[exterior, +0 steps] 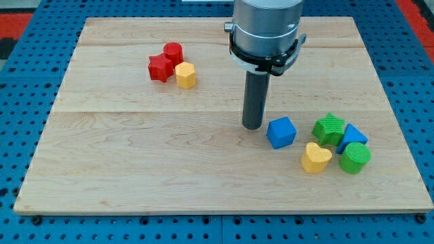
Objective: Nudge the red star right a bit
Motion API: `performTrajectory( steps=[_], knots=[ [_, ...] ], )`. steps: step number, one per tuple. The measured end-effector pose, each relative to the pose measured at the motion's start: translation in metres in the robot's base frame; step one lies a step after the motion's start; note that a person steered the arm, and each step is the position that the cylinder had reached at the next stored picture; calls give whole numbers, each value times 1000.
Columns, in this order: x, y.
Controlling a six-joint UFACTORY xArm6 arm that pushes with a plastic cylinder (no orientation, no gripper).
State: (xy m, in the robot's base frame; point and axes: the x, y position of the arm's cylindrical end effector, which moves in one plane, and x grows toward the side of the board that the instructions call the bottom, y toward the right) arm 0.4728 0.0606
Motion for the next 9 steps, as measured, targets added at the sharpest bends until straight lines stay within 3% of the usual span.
performTrajectory(
  steps=[2, 3, 7, 9],
  knots=[
    [38, 38],
    [37, 24],
    [-64, -205],
    [-103, -267]
  ],
)
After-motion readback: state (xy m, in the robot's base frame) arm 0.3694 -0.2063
